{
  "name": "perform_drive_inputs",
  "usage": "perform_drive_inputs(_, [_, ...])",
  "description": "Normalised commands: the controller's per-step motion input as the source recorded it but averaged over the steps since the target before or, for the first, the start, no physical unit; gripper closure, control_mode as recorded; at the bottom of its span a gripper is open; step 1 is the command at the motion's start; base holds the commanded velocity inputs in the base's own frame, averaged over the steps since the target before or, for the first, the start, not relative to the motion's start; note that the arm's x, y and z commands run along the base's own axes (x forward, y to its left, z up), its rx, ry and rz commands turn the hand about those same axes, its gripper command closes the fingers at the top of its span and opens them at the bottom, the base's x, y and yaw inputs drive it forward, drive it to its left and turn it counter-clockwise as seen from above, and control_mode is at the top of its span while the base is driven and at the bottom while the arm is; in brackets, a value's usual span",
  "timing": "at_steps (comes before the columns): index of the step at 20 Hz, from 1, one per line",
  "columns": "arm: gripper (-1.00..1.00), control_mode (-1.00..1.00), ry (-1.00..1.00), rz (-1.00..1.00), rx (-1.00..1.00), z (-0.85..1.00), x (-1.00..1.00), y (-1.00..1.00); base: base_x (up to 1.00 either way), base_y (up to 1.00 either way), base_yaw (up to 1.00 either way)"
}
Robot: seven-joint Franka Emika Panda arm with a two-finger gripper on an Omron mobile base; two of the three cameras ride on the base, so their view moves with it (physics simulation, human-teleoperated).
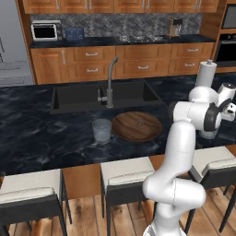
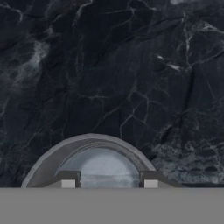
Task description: There are four ice cubes in the ice bowl. Place two ice cubes in each glass of water.
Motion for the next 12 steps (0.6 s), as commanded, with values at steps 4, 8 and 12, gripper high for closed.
perform_drive_inputs(4, [1.0,-1.0,-0.01,-0.04,0.0,-0.01,0.0,0.0,0.0,0.0,0.0])
perform_drive_inputs(8, [1.0,-1.0,-0.01,-0.04,0.0,0.0,0.0,0.02,0.0,0.0,0.0])
perform_drive_inputs(12, [-1.0,-1.0,0.0,-0.03,0.0,0.0,0.02,0.09,0.0,0.0,0.0])
